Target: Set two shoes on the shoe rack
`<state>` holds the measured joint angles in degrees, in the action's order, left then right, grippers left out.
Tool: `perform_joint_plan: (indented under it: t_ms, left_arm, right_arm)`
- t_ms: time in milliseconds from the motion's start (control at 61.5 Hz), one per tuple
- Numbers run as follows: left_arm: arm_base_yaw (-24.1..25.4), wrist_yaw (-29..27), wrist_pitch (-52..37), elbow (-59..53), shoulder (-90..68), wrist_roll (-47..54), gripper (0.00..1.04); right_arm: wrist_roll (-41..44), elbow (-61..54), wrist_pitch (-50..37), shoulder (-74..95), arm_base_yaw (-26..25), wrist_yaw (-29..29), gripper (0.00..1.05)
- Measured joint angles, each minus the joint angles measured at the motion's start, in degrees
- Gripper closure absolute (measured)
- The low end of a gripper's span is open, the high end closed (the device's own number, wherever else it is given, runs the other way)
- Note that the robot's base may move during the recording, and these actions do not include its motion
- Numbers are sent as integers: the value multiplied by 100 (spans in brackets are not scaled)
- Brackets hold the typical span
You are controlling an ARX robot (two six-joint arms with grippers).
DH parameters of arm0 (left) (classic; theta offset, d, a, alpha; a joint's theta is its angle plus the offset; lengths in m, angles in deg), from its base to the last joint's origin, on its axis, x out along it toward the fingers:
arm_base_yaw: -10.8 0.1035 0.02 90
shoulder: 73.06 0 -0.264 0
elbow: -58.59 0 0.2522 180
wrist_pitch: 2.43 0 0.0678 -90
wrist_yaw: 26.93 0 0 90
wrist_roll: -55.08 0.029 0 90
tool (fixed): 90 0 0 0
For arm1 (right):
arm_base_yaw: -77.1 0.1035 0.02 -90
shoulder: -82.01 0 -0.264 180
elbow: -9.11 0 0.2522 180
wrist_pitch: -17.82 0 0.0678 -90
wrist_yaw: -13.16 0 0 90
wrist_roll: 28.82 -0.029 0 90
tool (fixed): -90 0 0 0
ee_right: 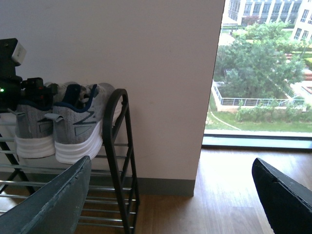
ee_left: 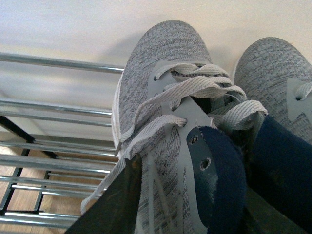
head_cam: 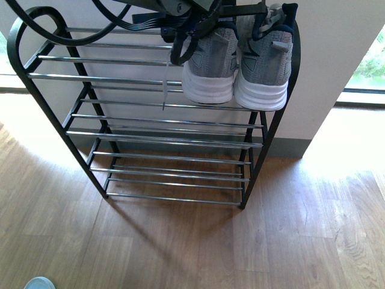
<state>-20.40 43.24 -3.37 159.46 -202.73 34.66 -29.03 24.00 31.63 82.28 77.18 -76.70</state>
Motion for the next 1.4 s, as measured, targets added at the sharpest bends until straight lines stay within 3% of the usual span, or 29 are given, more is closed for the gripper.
perform_joint_plan:
  t_ms: [228,325,439,780,1057,1398]
  left_arm:
    - [293,-297,-531,-1834,1849,138,13]
    - [501,-481,-2717,-2951,2332,1108,29]
    - [826,-247,-4113,-4175,2809,1633,47]
    - [1617,540,-4708,-6384,4402,1954,103]
    - [2129,1038,-4975,-7503,5287,1980,104]
    - [2540,1419,-4142,-8220,6798,1982,104]
  right_arm:
    - [0,0,0,0,0,0,9]
    - [0,0,0,0,0,-9,9]
    - [0,0,0,0,0,-4,9]
    - [0,0,0,0,0,-7,9]
    - [0,0,0,0,0,-7,9]
    - [0,0,0,0,0,-7,9]
